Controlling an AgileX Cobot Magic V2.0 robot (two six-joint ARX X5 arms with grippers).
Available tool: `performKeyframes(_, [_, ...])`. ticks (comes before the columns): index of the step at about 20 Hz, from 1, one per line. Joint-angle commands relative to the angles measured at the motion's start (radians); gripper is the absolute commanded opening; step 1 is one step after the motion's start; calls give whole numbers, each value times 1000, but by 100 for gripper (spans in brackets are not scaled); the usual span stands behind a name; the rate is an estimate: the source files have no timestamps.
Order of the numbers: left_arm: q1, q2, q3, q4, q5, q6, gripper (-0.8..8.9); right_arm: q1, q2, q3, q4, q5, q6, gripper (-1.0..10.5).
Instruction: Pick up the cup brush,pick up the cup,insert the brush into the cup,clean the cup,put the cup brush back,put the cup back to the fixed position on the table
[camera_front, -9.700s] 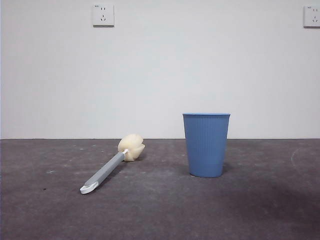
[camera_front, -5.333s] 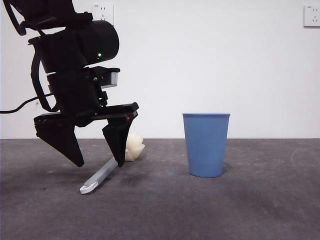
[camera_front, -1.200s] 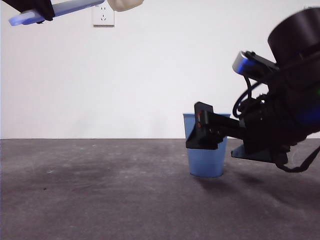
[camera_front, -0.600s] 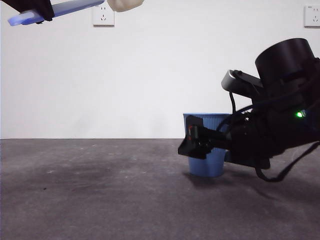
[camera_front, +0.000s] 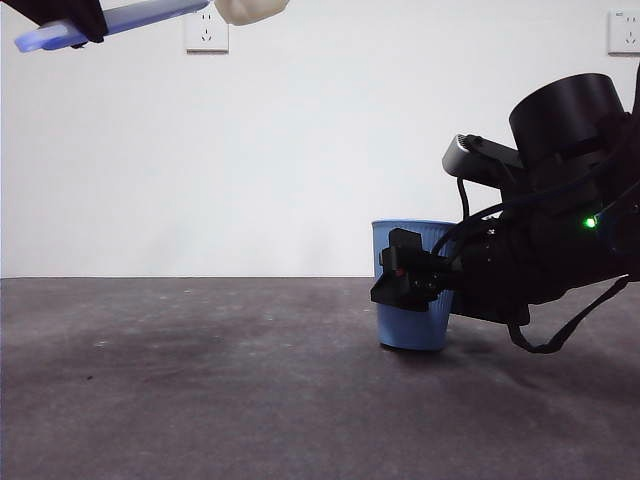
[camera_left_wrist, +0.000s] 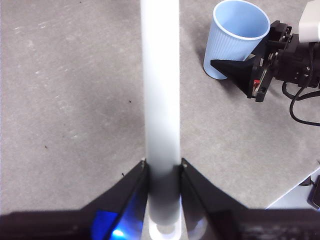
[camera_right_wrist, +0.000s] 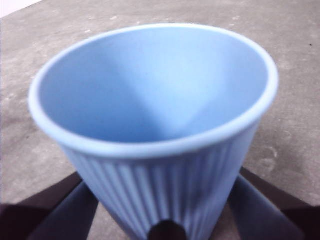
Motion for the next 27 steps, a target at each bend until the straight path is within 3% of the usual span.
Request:
performKeyframes(1, [0, -1, -3, -14, 1, 11, -9, 2, 11, 1, 6, -2, -24, -19])
performKeyframes(4, [1, 1, -3, -64, -4, 75, -9, 10, -38, 1, -56, -8, -24, -17])
performKeyframes(7, [3, 15, -3, -113, -31, 173, -9, 39, -198, 2, -275, -6, -126, -17])
performKeyframes(11, [3, 81, -3, -180, -53, 332, -9, 61, -421, 79, -826, 8, -301, -18])
performKeyframes(13, [3, 140, -3, -235, -50, 418, -9, 71, -473, 143, -1088, 60, -387, -17])
performKeyframes(17, [3, 238, -3, -274, -48, 516, -9, 72, -488, 222, -1391, 105, -529, -17])
performKeyframes(20, [0, 269, -3, -266, 17, 572, -9, 107, -488, 225, -1469, 184, -660, -17])
performKeyframes(27, [-60, 354, -5, -307, 83, 607, -9, 193, -487, 230, -1497, 375, -876, -17])
